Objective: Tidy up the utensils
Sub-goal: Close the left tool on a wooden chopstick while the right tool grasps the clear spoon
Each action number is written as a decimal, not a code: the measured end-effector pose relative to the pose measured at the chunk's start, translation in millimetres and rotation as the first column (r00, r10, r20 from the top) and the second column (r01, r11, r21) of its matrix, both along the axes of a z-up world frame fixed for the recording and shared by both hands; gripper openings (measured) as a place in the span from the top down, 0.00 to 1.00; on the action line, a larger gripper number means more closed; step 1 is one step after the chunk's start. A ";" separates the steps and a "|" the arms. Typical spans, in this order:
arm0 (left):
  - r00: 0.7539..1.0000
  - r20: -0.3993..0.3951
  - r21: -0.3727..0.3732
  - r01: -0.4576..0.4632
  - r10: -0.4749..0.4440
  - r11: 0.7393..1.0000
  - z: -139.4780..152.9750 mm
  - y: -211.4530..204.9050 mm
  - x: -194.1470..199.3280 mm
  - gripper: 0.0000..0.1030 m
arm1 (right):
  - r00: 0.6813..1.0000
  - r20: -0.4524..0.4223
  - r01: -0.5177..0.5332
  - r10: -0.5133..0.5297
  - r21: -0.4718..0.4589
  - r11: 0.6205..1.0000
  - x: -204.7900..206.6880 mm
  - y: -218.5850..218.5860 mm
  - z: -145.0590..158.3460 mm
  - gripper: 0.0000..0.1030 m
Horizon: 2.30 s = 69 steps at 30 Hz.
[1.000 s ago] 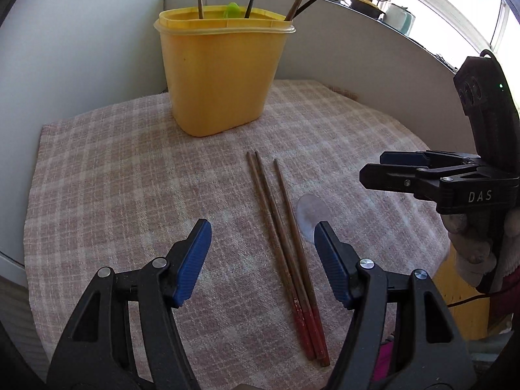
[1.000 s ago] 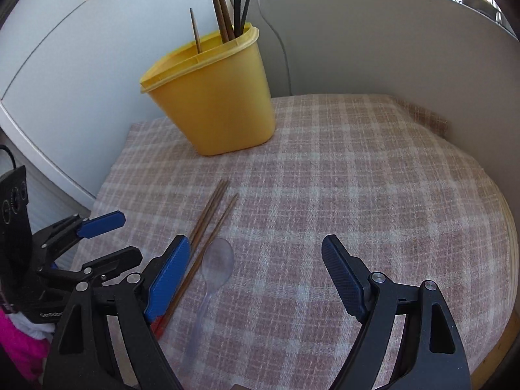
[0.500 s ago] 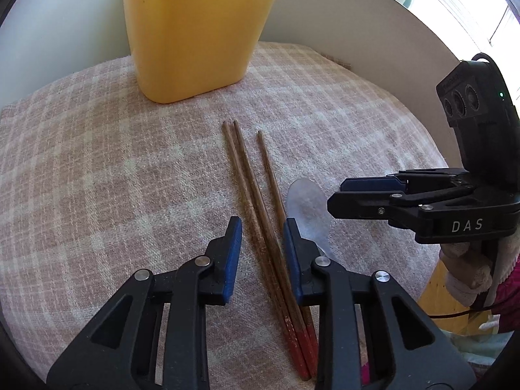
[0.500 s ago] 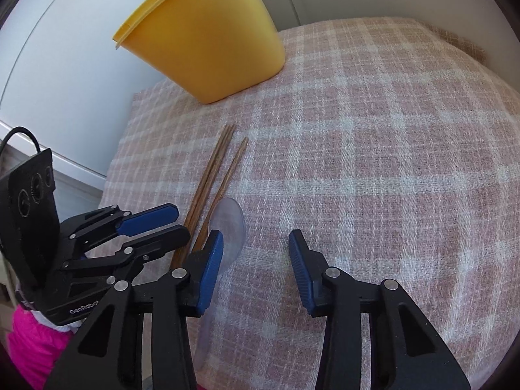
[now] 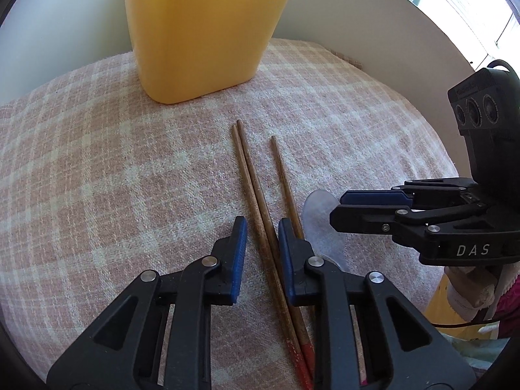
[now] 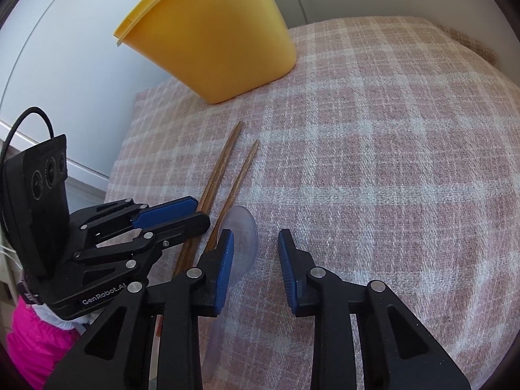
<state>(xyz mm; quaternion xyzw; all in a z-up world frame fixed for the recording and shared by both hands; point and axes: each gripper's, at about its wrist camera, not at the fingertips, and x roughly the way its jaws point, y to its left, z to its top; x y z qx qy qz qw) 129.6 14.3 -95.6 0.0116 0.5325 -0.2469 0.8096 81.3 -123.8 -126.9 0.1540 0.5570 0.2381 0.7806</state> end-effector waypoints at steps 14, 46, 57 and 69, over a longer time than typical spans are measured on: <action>1.000 0.006 0.005 -0.009 0.009 1.000 7.5 6.5 -4.7 0.86 | 1.000 0.003 -0.007 0.007 -0.005 1.000 1.1 -2.7 1.6 0.75; 0.999 -0.018 0.104 0.031 -0.029 0.994 1.0 -13.1 17.6 0.87 | 1.000 0.001 -0.021 0.021 -0.042 0.999 2.8 13.3 -0.9 0.76; 0.999 -0.031 0.106 0.045 -0.042 0.993 -0.4 -10.3 24.0 0.91 | 0.999 -0.001 -0.034 0.034 -0.075 0.997 4.9 21.8 -2.5 0.82; 1.000 -0.007 -0.014 -0.028 0.028 1.000 1.2 10.0 21.7 0.97 | 0.998 0.057 -0.036 0.041 -0.095 0.995 3.2 32.3 13.6 0.98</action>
